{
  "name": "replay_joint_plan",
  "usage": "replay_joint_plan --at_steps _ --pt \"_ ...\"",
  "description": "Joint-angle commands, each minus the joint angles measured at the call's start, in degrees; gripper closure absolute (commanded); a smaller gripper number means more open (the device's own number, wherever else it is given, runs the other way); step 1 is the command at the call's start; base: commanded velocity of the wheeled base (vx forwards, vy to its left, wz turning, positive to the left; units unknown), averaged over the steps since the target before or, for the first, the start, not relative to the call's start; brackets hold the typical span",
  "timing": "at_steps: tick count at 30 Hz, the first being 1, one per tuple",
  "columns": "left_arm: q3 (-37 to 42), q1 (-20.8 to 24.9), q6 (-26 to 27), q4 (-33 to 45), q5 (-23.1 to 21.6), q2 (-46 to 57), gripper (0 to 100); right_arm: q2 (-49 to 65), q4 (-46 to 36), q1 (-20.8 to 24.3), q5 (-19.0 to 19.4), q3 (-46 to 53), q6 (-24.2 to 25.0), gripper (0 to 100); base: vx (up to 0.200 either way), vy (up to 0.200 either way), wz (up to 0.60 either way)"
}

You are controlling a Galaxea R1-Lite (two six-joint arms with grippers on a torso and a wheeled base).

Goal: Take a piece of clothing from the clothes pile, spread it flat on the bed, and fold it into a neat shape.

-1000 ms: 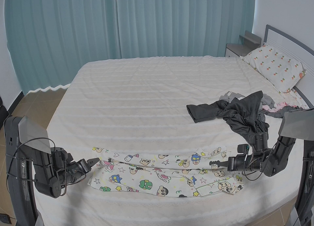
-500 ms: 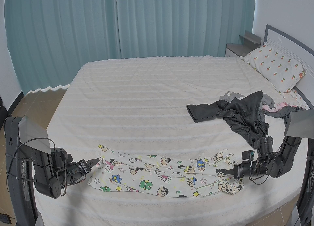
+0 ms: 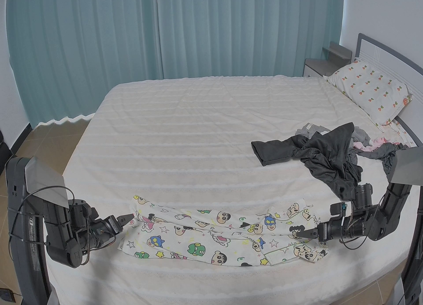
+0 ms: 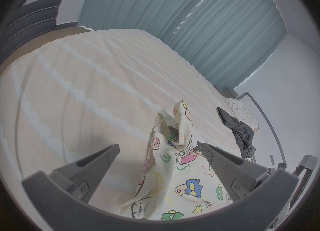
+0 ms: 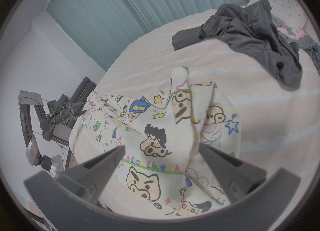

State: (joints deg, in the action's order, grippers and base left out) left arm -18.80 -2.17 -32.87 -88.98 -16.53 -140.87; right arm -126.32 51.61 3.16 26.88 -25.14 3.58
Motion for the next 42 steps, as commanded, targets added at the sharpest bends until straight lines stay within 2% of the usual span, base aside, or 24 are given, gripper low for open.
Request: replay_joint_plan --at_steps 1,4,5,9,13,17,23,27,39,42 --pt "0.0 0.0 -0.1 -1.0 0.0 -0.1 0 8.1 0.4 -3.2 -0.2 1.8 0.9 0 0.000 0.000 0.00" --pt "0.0 0.0 -0.1 -1.0 0.0 -0.1 0 10.7 0.3 -2.6 -0.3 1.8 3.2 0 0.000 0.000 0.00" --pt "0.0 0.0 -0.1 -1.0 0.0 -0.1 0 12.2 0.4 -0.8 -0.9 1.0 6.2 0 0.000 0.000 0.00" --pt "0.0 0.0 -0.1 -1.0 -0.1 -0.1 0 12.1 0.4 3.4 -1.9 -1.3 12.0 0 0.000 0.000 0.00" --pt "0.0 0.0 -0.6 -1.0 0.0 0.1 0 7.9 0.1 8.0 -3.6 -6.2 17.4 0 0.000 0.000 0.00" --pt "-0.1 -0.1 -3.6 -1.0 -0.1 0.8 0 1.7 -0.3 11.5 -6.2 -12.4 22.8 0 0.000 0.000 0.00" --pt "-0.2 0.0 -3.6 -1.0 -0.1 0.7 0 -8.2 -0.1 12.8 -8.8 -16.5 23.7 0 0.000 0.000 0.00" --pt "-0.3 0.0 -3.6 -1.0 -0.2 0.7 0 -12.7 0.4 11.4 -14.2 -19.2 23.2 0 0.000 0.000 0.00" --pt "-0.3 0.0 -3.5 -1.0 -0.1 0.6 0 -12.5 0.6 9.1 -16.4 -16.2 23.7 0 0.000 0.000 0.00" --pt "-0.3 0.0 -3.5 -1.0 -0.1 0.6 0 -12.3 1.9 8.4 -18.0 -15.0 24.0 0 0.000 0.000 0.00"
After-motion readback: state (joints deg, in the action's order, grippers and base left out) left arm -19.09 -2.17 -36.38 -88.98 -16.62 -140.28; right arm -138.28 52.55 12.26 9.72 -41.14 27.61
